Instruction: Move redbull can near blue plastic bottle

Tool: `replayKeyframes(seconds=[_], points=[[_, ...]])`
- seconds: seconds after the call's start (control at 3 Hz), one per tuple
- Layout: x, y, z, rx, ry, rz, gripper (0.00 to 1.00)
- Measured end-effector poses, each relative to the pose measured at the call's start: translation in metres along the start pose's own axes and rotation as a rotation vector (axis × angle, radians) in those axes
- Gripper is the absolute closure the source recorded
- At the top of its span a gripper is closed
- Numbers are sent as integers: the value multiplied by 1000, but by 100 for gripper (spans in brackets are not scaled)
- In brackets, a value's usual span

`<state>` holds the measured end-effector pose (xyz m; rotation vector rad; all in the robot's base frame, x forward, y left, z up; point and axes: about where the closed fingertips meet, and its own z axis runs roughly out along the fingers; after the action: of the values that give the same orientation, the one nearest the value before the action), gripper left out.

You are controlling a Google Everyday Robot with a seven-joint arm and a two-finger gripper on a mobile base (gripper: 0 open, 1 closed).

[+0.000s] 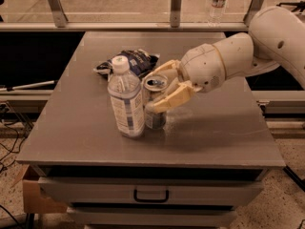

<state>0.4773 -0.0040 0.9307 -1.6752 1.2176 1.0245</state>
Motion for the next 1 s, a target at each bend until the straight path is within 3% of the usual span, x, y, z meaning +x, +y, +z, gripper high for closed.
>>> replayKeyframes(seconds=[1.0], points=[[15,-7,1,22,-25,20,98]])
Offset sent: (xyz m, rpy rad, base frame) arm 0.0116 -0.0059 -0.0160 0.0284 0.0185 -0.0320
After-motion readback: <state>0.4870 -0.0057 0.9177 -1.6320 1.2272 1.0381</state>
